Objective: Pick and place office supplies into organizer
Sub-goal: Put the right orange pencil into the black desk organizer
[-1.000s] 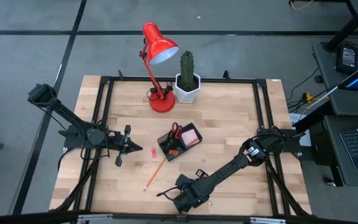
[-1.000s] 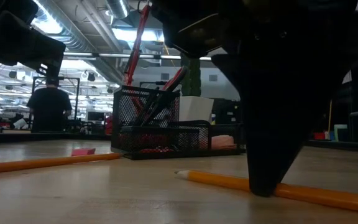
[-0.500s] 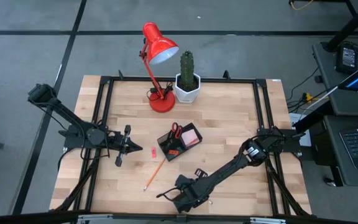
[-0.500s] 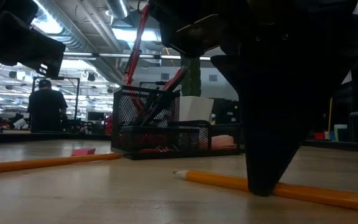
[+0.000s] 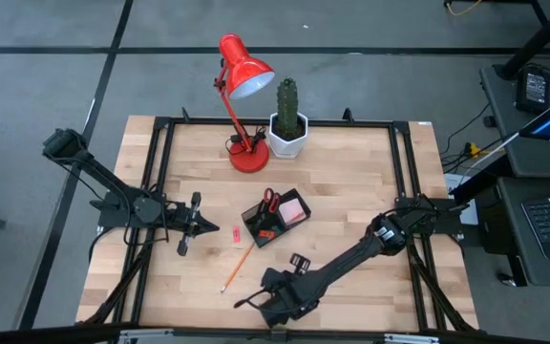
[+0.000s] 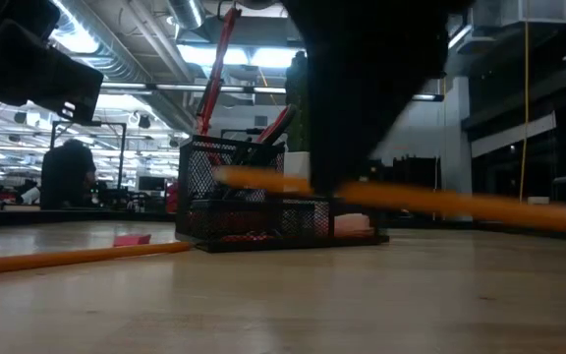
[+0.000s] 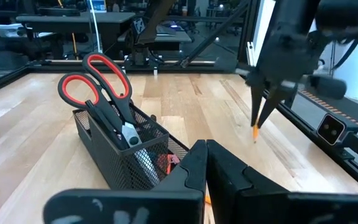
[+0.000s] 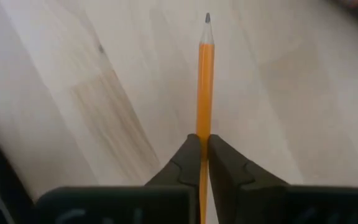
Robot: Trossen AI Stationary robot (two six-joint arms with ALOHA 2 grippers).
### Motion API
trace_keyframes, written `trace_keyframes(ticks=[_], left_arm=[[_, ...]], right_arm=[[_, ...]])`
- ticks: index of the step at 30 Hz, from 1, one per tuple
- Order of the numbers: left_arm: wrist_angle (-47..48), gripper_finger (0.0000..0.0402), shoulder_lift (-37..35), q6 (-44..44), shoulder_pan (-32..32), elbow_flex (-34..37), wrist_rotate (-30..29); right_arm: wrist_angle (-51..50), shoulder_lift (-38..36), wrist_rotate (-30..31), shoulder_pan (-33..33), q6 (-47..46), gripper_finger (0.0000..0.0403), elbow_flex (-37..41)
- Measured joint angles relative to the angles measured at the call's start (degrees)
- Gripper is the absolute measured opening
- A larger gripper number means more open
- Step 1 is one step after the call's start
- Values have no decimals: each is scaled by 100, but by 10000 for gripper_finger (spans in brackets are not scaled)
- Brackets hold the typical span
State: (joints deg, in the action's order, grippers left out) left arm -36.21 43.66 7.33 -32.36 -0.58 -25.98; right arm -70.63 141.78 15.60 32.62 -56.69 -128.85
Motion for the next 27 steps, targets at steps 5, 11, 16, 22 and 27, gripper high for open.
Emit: trace_keyframes(ticks=[5,11,16,22,27], left_arm=[[-53,3,0,-9,1,0,0],[-170,1,-2,-5,0,0,0],[-175,2,-2,-4,0,0,20],[-173,2,-2,0,0,0,20],[-174,2,-2,0,0,0,20]], right_arm=[[-295,-9,546,4,344,20,-528],[-421,-389,1401,4,786,21,-517],[-460,-694,2030,7,1205,21,-527],[-377,-926,2822,9,1719,21,-538],[-357,-946,3126,-107,2074,21,-538]])
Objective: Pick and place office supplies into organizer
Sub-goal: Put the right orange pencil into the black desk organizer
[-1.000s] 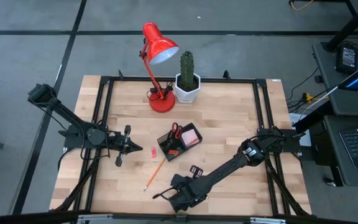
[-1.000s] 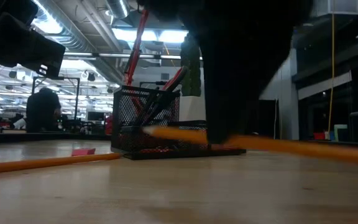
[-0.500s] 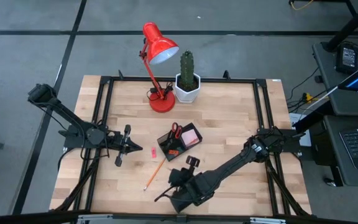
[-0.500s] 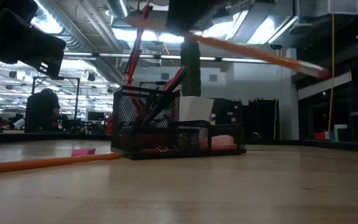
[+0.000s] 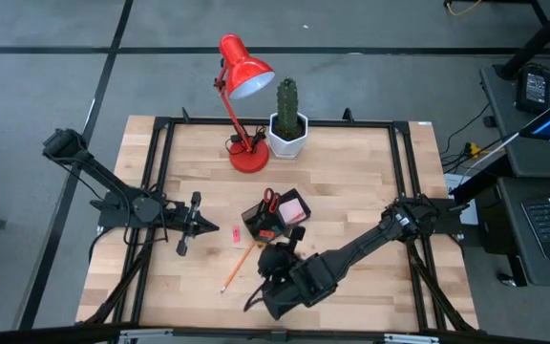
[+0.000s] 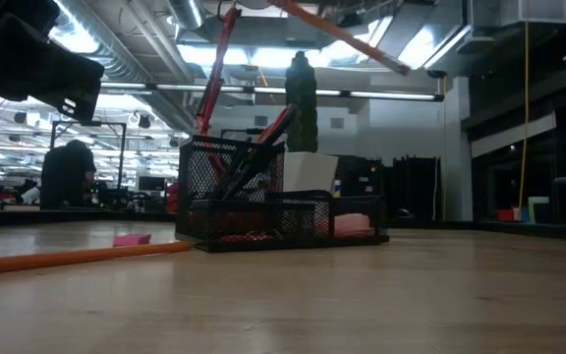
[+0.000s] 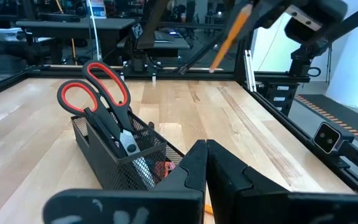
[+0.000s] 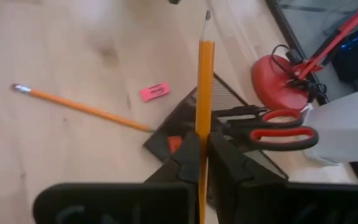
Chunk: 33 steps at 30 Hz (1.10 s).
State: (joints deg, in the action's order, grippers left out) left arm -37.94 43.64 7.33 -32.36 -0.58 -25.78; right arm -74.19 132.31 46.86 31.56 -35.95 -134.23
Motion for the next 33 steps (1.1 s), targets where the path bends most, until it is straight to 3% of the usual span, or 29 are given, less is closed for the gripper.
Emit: trace_keyframes(ticks=[8,13,20,27,33], left_arm=[[5,3,0,46,0,0,0],[5,2,0,46,0,0,0],[12,1,0,46,0,0,1],[5,2,0,2,0,0,2],[5,3,0,2,0,0,97]], right_arm=[[250,-16,197,-291,395,21,0],[680,-22,699,-390,766,21,0],[1018,-25,1052,-403,647,21,21],[1975,-31,1105,-396,621,21,554],[2551,-24,1684,-298,345,21,966]])
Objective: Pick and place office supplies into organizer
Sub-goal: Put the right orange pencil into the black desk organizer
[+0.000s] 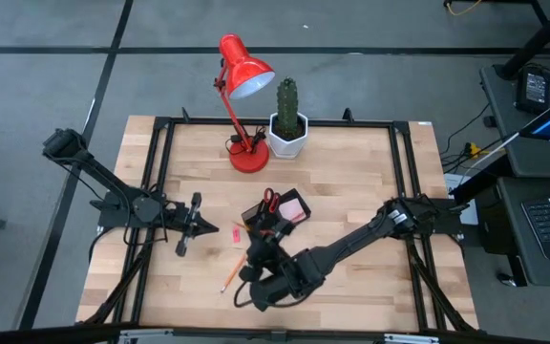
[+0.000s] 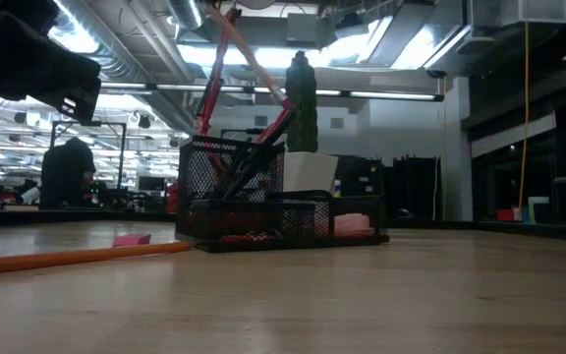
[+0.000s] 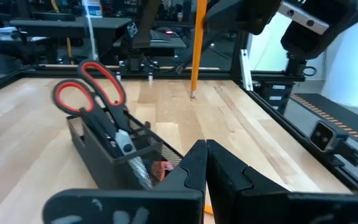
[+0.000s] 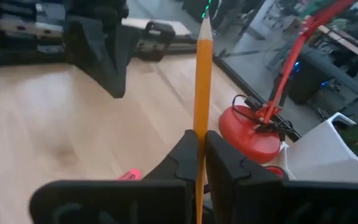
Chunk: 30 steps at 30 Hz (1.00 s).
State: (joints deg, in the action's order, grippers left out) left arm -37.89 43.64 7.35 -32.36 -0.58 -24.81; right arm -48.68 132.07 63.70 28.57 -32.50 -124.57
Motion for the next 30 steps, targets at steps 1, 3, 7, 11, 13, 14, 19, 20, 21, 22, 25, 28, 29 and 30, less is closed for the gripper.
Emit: trace_keyframes(ticks=[1,3,7,11,13,14,19,20,21,22,25,28,29,30], left_arm=[[-1,3,0,0,0,0,64],[-1,3,0,-3,0,0,185],[6,1,0,-2,0,0,248],[29,3,0,-2,-26,1,248],[35,2,1,-1,-28,0,249],[35,2,0,-2,-28,0,258],[35,3,1,-85,-26,1,406],[35,3,0,-107,-26,0,418],[37,3,0,-107,-26,0,430],[37,3,0,-107,-26,0,430],[37,1,1,-107,-26,0,447],[37,2,0,-107,-26,0,538],[35,3,1,-107,-26,0,555],[36,3,1,-107,-26,0,573]], right_arm=[[71,0,104,47,-74,21,53],[198,-6,287,148,-336,21,206],[196,2,731,329,-1125,21,584],[248,8,1009,423,-1833,21,949],[333,5,1194,451,-2083,21,1038],[392,4,1314,467,-2151,21,1068],[613,2,2025,578,-2130,21,1086],[612,2,2180,595,-2135,21,1086],[609,3,2342,608,-2137,21,1086],[605,4,2495,618,-2142,21,1086],[611,2,2643,607,-2150,21,1084],[608,4,2634,492,-2309,21,1086],[607,2,2640,440,-2392,21,1086],[619,2,2640,381,-2441,21,1102]])
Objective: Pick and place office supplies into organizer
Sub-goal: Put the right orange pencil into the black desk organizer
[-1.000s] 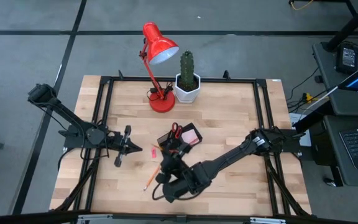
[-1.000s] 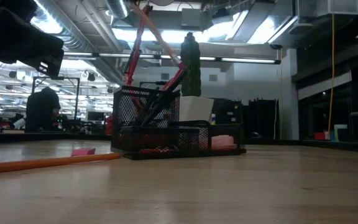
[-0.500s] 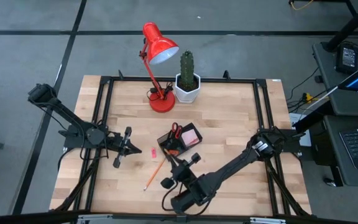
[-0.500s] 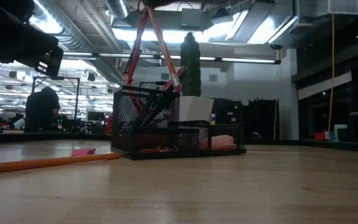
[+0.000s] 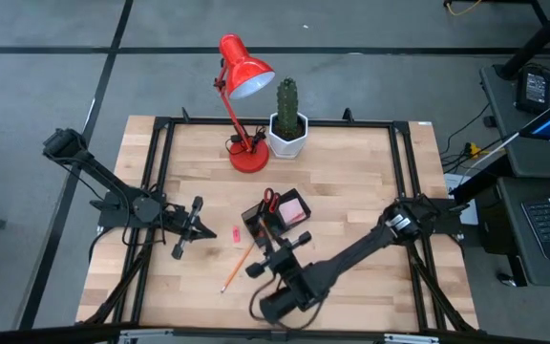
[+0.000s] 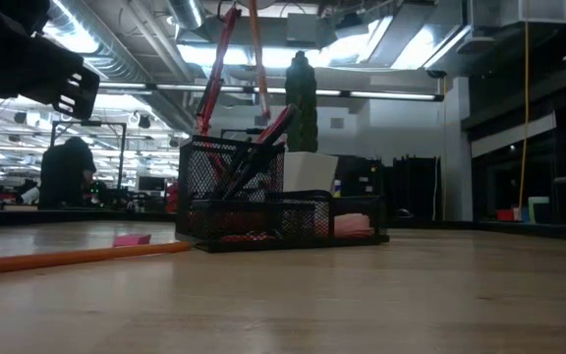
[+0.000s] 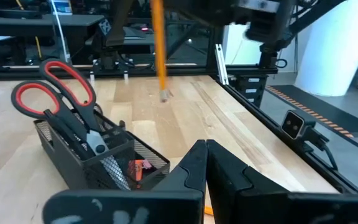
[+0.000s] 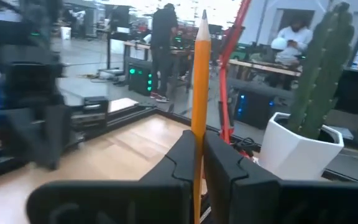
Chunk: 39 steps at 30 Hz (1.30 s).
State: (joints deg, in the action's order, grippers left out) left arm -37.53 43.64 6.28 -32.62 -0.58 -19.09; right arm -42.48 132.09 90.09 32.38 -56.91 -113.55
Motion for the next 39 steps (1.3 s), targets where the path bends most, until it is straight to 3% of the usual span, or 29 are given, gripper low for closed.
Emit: trace_keyframes(ticks=[13,28,39], left_arm=[[1,2,-1,0,0,0,140],[9,3,0,-2,0,0,269],[8,3,-1,-57,0,0,268]], right_arm=[[232,2,-10,-643,-129,21,78],[604,-7,3,-735,498,21,-293],[602,37,-82,-1029,420,21,-278]])
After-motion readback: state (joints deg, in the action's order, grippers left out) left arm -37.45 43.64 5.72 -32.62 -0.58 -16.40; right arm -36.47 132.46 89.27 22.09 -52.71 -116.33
